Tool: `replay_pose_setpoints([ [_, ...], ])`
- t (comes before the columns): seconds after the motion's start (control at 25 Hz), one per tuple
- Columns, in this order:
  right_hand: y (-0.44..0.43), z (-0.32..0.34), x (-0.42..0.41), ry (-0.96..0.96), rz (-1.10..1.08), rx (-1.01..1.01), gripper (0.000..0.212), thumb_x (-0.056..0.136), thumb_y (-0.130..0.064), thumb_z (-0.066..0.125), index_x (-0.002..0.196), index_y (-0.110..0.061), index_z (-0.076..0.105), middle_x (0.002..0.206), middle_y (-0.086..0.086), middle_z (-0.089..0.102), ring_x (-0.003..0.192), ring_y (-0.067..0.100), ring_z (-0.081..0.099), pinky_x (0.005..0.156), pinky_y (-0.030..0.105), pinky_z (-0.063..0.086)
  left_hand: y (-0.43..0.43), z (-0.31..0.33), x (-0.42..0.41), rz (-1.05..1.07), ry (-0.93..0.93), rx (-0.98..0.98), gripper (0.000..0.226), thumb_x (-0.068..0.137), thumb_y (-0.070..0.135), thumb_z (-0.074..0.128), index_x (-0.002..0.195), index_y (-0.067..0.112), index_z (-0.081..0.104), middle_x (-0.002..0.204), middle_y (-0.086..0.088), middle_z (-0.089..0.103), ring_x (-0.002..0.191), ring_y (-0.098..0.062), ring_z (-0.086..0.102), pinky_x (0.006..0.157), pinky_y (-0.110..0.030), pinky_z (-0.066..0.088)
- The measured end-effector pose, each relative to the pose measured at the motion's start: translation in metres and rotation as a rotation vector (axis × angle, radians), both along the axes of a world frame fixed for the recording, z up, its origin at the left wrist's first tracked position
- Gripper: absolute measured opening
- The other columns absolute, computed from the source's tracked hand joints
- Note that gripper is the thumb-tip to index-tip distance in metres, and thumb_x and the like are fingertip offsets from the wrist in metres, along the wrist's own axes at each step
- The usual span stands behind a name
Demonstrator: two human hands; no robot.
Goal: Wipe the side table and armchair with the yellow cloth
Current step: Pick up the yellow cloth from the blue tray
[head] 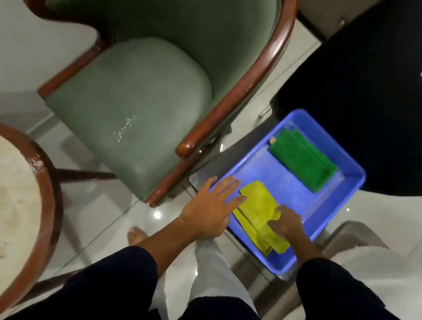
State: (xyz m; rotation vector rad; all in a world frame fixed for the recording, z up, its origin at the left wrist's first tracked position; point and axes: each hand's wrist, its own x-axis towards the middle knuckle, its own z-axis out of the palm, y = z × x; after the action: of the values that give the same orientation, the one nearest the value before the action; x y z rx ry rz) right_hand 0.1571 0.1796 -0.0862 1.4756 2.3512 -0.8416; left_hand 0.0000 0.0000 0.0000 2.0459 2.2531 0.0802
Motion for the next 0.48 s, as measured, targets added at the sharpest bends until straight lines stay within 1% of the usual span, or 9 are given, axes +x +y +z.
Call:
replay_pose_setpoints([
  [0.04,0.001,-0.022,0.030,-0.100,-0.052,-0.004,0.053,0.085,-0.022,0.067,0.131,-0.006,0.045,0.134,0.022,0.051,0.127,0.040,0.049,0.103,0.046,0.043,0.007,-0.020,0.028,-0.016,-0.040,-0.105,0.057,0.092,0.029,0.040,0.148,0.024,0.029,0.163,-0.012,0.013,0.151,-0.027,0.009,0.120,-0.050,0.012],
  [0.12,-0.001,-0.058,0.085,-0.129,-0.211,-0.016,0.064,0.080,-0.026,0.072,0.133,-0.009,0.041,0.134,0.020,0.046,0.127,0.042,0.046,0.101,0.051,0.042,0.013,-0.063,0.076,-0.055,-0.151,-0.228,0.055,0.091,0.028,0.040,0.146,0.021,0.033,0.161,-0.014,0.019,0.149,-0.027,0.012,0.117,-0.047,0.016],
  [0.16,-0.006,-0.067,0.107,-0.183,-0.252,-0.037,0.064,0.079,-0.029,0.073,0.132,-0.010,0.043,0.134,0.020,0.046,0.128,0.041,0.044,0.102,0.052,0.040,0.008,-0.082,0.096,-0.066,-0.173,-0.284,0.055,0.090,0.028,0.041,0.144,0.020,0.036,0.159,-0.015,0.022,0.148,-0.027,0.015,0.115,-0.047,0.019],
  [0.2,-0.009,-0.079,0.132,-0.267,-0.237,-0.076,0.060,0.079,-0.033,0.072,0.130,-0.012,0.047,0.135,0.019,0.045,0.130,0.040,0.042,0.105,0.052,0.038,0.007,-0.101,0.117,-0.091,-0.211,-0.322,0.054,0.089,0.027,0.042,0.142,0.020,0.038,0.157,-0.015,0.025,0.147,-0.027,0.017,0.113,-0.046,0.021],
  [0.24,-0.010,-0.089,0.153,-0.342,-0.154,-0.104,0.053,0.081,-0.035,0.069,0.126,-0.014,0.052,0.134,0.018,0.045,0.130,0.039,0.040,0.106,0.050,0.037,0.006,-0.116,0.134,-0.109,-0.253,-0.356,0.053,0.088,0.026,0.043,0.141,0.019,0.039,0.156,-0.015,0.028,0.146,-0.028,0.020,0.111,-0.045,0.024],
  [0.28,-0.013,-0.094,0.169,-0.373,-0.025,-0.147,0.043,0.082,-0.034,0.066,0.120,-0.017,0.057,0.132,0.017,0.047,0.129,0.038,0.042,0.105,0.048,0.038,0.006,-0.131,0.149,-0.117,-0.284,-0.380,0.054,0.088,0.026,0.044,0.141,0.020,0.039,0.155,-0.015,0.030,0.145,-0.028,0.022,0.110,-0.045,0.025],
  [0.36,-0.030,-0.091,0.188,-0.329,0.301,-0.287,0.023,0.084,-0.028,0.064,0.105,-0.022,0.059,0.122,0.015,0.058,0.119,0.034,0.054,0.092,0.041,0.046,0.008,-0.151,0.176,-0.129,-0.318,-0.441,0.062,0.087,0.027,0.048,0.146,0.021,0.032,0.158,-0.011,0.026,0.146,-0.026,0.020,0.111,-0.046,0.025],
  [0.44,-0.043,-0.082,0.200,-0.244,0.592,-0.316,0.022,0.082,-0.024,0.062,0.104,-0.020,0.058,0.111,0.010,0.067,0.104,0.033,0.063,0.076,0.037,0.048,0.015,-0.165,0.196,-0.168,-0.343,-0.556,0.077,0.086,0.033,0.055,0.151,0.018,0.018,0.163,-0.006,0.016,0.150,-0.023,0.009,0.118,-0.049,0.016],
  [0.48,-0.043,-0.071,0.202,-0.198,0.691,-0.266,0.024,0.081,-0.025,0.061,0.105,-0.020,0.058,0.106,0.008,0.069,0.098,0.033,0.065,0.070,0.035,0.046,0.020,-0.168,0.202,-0.207,-0.343,-0.604,0.082,0.085,0.037,0.059,0.151,0.017,0.016,0.163,-0.004,0.015,0.151,-0.022,0.005,0.120,-0.052,0.011],
])
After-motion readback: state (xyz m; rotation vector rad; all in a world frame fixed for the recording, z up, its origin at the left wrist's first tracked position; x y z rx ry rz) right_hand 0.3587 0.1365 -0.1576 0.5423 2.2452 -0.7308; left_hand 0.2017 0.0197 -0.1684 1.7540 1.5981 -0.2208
